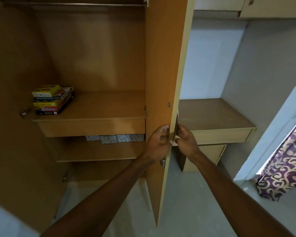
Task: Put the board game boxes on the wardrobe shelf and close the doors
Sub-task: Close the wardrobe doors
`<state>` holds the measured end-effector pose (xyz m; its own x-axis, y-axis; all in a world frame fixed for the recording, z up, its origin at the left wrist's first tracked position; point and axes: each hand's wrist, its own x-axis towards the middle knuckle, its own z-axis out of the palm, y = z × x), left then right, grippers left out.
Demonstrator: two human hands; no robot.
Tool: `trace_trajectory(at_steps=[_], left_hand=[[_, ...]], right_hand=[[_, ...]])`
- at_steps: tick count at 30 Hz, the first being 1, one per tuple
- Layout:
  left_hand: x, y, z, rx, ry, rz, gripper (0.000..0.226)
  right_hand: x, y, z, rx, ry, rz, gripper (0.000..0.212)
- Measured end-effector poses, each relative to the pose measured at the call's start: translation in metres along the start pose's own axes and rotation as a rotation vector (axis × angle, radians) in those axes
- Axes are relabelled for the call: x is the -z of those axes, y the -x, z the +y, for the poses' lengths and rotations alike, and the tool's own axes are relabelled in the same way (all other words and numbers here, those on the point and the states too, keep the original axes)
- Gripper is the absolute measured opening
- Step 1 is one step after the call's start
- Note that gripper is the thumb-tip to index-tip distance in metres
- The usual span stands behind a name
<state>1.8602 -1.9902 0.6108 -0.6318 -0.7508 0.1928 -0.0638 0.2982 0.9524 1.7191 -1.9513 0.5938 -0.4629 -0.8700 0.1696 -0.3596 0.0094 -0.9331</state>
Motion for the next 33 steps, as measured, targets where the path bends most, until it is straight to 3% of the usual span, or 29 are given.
trace_trajectory(at_steps=[9,15,18,20,26,33], left_hand=[[0.089,0.029,-0.033,-0.030,0.014,0.161,0.052],[0.197,0.026,-0.065,-0.036,-0.063,0.347,0.048],[0.246,0.012,-0.073,-0.013,-0.038,0.414,0.045],[0.278,-0.003,-0.083,-0.001,-0.022,0.441,0.047],[0.363,-0.061,-0.112,0.068,-0.038,0.418,0.064],[0.437,-0.139,-0.137,0.088,0.028,0.291,0.073]], right_hand=[[-0.067,-0.012,-0.010,0.138,0.005,-0.142,0.038],[-0.166,-0.053,-0.036,0.206,-0.042,-0.296,0.023],[-0.218,-0.089,-0.054,0.259,0.029,-0.315,0.008],[-0.252,-0.116,-0.064,0.312,0.094,-0.312,0.009],[-0.340,-0.189,-0.075,0.333,0.195,-0.276,0.018],[-0.414,-0.266,-0.078,0.324,0.293,-0.098,0.021]])
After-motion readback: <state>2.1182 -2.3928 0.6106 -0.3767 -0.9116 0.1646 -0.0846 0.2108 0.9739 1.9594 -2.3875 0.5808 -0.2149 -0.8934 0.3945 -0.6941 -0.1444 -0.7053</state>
